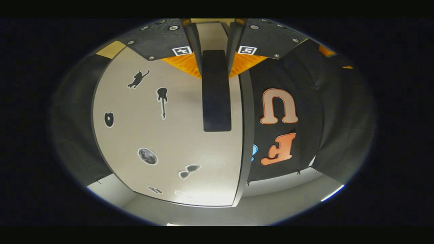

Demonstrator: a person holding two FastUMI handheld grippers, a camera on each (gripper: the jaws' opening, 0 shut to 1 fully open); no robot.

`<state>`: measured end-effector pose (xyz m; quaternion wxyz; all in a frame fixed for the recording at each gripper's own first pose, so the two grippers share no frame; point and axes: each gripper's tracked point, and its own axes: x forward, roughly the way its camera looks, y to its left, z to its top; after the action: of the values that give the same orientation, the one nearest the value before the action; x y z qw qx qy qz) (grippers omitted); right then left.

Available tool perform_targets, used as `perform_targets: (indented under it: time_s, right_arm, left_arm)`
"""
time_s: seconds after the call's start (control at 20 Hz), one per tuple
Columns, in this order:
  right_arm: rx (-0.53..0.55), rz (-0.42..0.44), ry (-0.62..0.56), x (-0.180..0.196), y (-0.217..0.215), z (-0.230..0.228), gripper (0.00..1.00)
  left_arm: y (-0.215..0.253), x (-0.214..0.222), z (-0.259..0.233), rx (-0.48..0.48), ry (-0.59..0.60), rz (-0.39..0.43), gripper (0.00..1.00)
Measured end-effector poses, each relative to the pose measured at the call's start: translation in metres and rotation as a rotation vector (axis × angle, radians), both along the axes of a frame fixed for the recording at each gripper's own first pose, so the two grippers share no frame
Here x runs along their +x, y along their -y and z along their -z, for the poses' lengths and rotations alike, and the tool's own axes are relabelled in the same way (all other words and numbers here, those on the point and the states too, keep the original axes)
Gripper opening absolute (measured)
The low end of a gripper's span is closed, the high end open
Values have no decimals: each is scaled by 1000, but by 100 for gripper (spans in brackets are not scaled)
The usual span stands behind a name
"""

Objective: Open the cabinet door with the right hand, grasp the bottle in the cabinet with the left hand and place it on the coaster, then close the cabinet door with the right hand.

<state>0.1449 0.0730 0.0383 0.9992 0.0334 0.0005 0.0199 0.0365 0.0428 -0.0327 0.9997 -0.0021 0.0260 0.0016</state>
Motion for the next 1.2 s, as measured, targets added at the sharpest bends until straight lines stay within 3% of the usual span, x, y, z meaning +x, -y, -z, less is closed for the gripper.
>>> perform_targets:
  time_s: [0.05,0.15,0.35,0.7,1.2]
  right_arm:
    - [2,10,-6,1,1,0,36]
    - [10,31,-15,-1,1,0,26]
    - [23,63,-6,-6,4,-1,19]
    - [25,56,22,-32,12,-11,19]
    - [48,-52,26,-84,41,-15,19]
  left_arm:
    - [-1,2,1,-2,-3,12,98]
    - [-2,5,4,-9,-11,35,98]
    - [-10,12,4,-15,-19,64,98]
    - [-2,10,-3,6,-10,65,100]
    - [69,-63,-13,-49,6,27,100]
